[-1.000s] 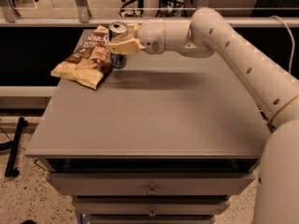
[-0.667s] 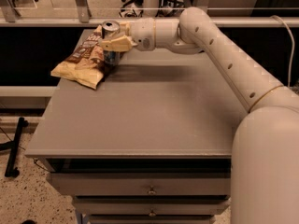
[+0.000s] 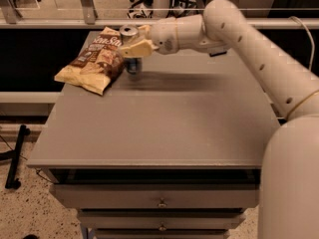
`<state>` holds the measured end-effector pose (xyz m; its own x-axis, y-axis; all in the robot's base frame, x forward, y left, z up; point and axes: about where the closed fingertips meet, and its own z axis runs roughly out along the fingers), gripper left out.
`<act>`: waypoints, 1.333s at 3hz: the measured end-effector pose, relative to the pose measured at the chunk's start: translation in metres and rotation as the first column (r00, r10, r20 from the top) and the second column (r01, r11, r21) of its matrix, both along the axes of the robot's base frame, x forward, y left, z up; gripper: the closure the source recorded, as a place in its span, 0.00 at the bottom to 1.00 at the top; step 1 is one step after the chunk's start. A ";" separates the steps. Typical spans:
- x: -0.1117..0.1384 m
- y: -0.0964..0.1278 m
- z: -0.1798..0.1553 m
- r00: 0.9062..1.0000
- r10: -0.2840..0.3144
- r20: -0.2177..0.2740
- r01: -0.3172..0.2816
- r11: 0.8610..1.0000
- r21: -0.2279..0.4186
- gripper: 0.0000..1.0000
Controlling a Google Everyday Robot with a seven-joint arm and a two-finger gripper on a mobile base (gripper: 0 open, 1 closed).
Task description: Move redbull can near brown chip bag
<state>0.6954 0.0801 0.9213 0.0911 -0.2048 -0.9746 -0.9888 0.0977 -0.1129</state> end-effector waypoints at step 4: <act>-0.021 -0.076 -0.003 0.994 -0.108 0.022 0.110 0.967 -0.229 1.00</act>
Offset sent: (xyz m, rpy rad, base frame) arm -0.0328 -0.1158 -0.0010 -0.4094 0.0195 -0.1377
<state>0.6746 0.0037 0.9182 0.0647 -0.4321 -0.8995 -0.9724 0.1750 -0.1540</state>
